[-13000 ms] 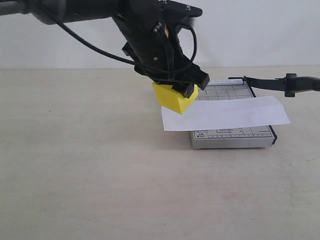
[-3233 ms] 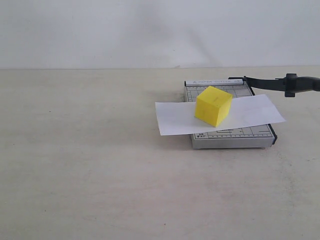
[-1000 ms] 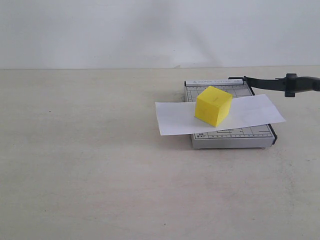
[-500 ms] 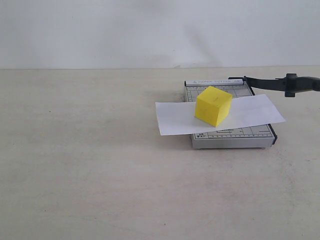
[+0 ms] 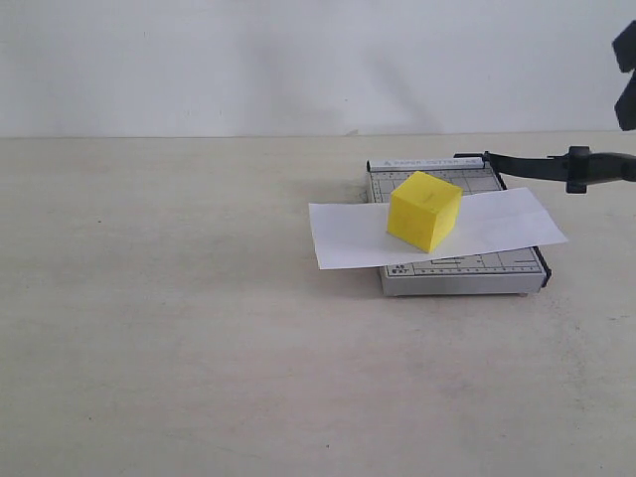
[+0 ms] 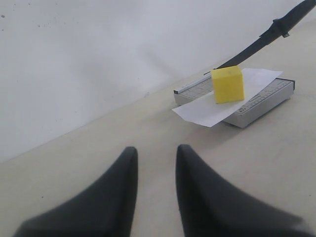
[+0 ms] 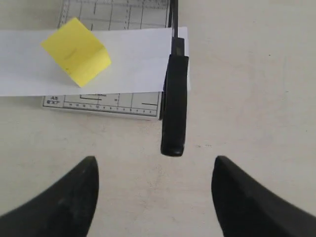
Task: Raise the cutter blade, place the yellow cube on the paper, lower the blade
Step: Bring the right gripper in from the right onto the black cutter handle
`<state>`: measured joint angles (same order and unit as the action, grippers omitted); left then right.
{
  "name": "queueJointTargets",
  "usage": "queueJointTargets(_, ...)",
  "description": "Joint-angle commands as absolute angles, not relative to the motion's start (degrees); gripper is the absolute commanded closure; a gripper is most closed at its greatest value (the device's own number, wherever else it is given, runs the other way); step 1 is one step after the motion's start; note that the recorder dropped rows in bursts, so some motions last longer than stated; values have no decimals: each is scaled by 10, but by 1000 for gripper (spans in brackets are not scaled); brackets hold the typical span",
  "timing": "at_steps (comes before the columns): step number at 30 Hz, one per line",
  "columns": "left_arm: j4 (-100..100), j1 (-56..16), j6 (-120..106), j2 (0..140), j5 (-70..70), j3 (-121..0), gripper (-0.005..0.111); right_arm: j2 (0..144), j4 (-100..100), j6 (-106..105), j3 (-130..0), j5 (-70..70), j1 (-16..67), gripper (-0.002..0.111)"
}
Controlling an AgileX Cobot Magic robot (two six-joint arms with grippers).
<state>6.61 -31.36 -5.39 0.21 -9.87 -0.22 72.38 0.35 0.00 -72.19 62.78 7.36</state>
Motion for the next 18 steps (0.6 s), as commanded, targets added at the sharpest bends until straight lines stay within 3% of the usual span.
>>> queueJointTargets(1,64,-312,-56,0,-99,0,80,820,-13,-53,-844,700,72,46)
queueJointTargets(18,64,-312,-56,0,-99,0,80,966,-47,-56,-863,700,63,46)
